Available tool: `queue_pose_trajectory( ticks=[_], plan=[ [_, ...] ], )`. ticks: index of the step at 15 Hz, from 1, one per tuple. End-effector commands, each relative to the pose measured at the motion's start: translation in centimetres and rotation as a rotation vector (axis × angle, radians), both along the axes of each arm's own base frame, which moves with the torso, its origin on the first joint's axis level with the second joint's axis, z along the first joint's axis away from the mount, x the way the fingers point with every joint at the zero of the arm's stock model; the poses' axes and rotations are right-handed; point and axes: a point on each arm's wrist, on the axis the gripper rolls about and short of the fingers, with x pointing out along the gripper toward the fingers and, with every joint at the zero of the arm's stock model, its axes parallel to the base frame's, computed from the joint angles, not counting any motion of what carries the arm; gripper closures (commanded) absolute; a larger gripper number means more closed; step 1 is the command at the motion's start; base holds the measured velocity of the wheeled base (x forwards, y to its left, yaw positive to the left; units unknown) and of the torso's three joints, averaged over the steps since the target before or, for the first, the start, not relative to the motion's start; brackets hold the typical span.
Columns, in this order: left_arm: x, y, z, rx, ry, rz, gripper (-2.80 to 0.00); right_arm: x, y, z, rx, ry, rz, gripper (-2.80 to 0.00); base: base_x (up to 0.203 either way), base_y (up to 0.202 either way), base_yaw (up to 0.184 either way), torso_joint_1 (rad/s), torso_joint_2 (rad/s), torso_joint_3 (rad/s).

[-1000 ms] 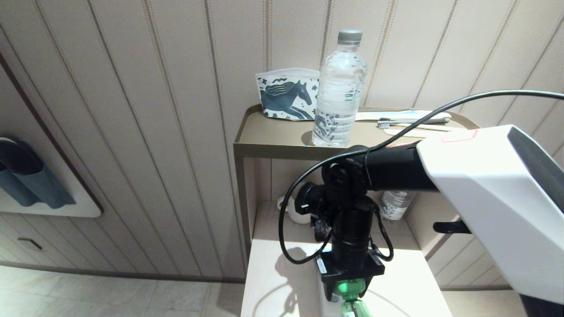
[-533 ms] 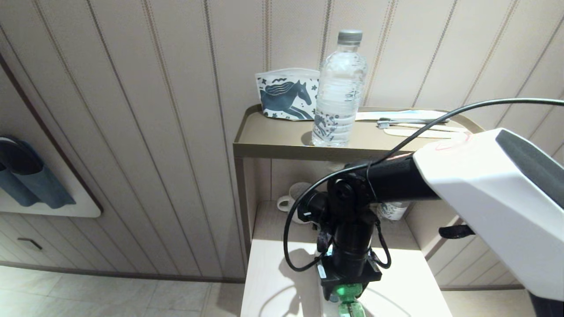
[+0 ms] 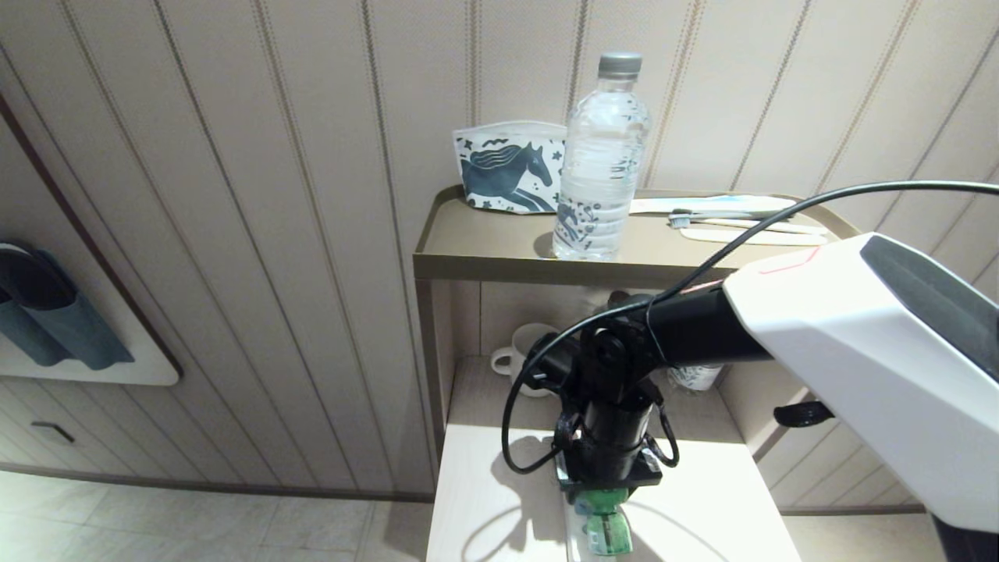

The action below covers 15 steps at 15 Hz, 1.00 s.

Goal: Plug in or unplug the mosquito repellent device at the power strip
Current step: Insert the plug into the socket

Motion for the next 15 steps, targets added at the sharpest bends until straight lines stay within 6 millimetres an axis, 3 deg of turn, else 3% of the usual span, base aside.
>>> queue_pose_trajectory(
  ticks=[1, 6, 12, 15],
  plan=[
    [0.0, 0.0, 0.0, 0.000, 0.000, 0.001, 0.00, 0.1, 0.0, 0.0, -0.008, -0.006, -0.008, 0.00, 0.000, 0.000, 0.000, 0.000, 0.00, 0.000],
    [0.0, 0.0, 0.0, 0.000, 0.002, 0.001, 0.00, 0.2, 0.0, 0.8, 0.030, 0.005, -0.014, 0.00, 0.000, 0.000, 0.000, 0.000, 0.00, 0.000],
    [0.0, 0.0, 0.0, 0.000, 0.002, 0.001, 0.00, 0.2, -1.2, 2.9, 0.079, 0.304, 0.006, 0.00, 0.000, 0.000, 0.000, 0.000, 0.00, 0.000],
    [0.0, 0.0, 0.0, 0.000, 0.002, 0.001, 0.00, 0.3, -1.7, 2.4, 0.040, 0.421, 0.026, 0.00, 0.000, 0.000, 0.000, 0.000, 0.00, 0.000]
  ],
)
